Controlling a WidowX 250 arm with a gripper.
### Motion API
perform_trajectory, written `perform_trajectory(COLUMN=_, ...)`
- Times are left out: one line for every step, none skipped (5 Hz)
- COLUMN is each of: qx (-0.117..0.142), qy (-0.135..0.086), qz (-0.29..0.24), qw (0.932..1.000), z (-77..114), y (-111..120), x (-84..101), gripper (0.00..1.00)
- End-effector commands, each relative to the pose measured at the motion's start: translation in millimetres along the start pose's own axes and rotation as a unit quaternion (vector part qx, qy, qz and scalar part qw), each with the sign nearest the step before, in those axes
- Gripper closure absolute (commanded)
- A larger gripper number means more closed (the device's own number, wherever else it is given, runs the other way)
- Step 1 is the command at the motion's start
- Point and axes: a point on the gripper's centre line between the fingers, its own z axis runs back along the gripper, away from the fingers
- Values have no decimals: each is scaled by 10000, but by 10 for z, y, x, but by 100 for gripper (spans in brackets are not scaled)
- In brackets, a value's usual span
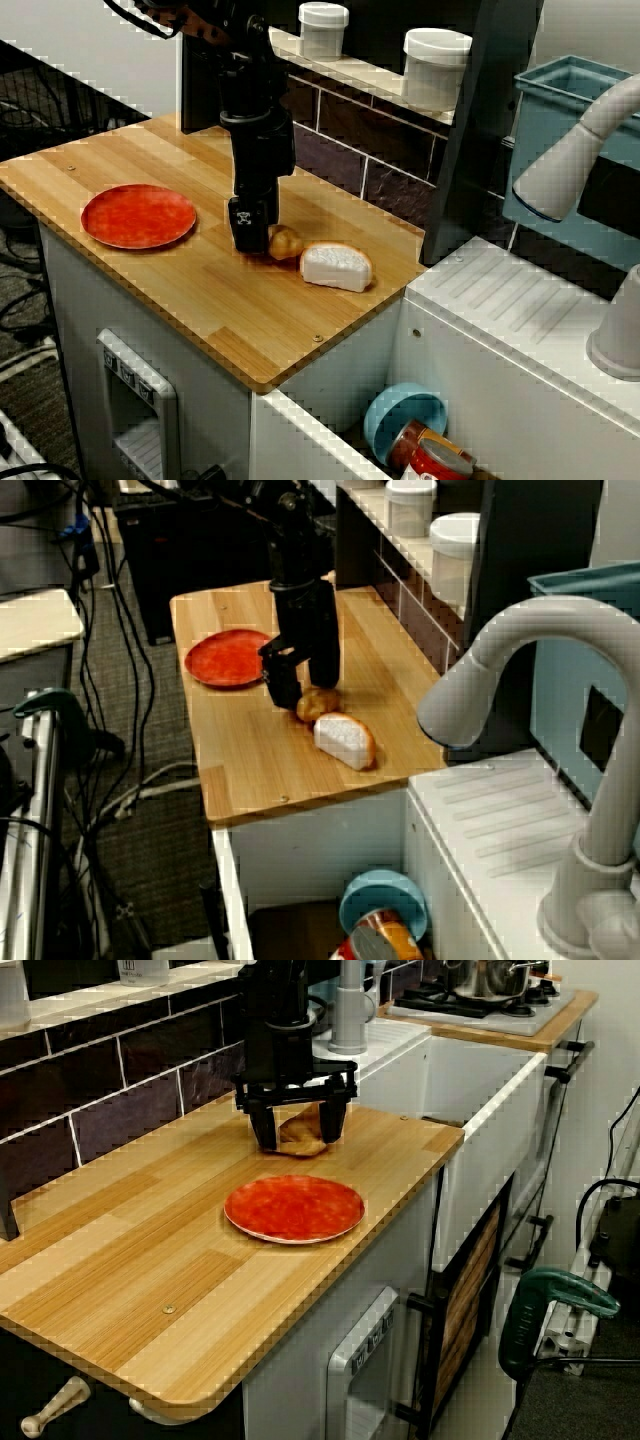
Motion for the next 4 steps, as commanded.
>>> perform_trajectory(qx=0, qy=0, qz=0, qw=10000, z=0, y=0, x=0, gripper=0)
perform_trajectory(qx=30, qy=28, qz=-72, qw=10000, z=39, y=-35, x=-30, gripper=0)
perform_trajectory(qx=-115, qy=76, qz=-244, qw=9996, z=139, y=-84, x=-48, gripper=0)
perform_trajectory(qx=-223, qy=-34, qz=-361, qw=9991, z=331, y=-143, x=-42, gripper=0)
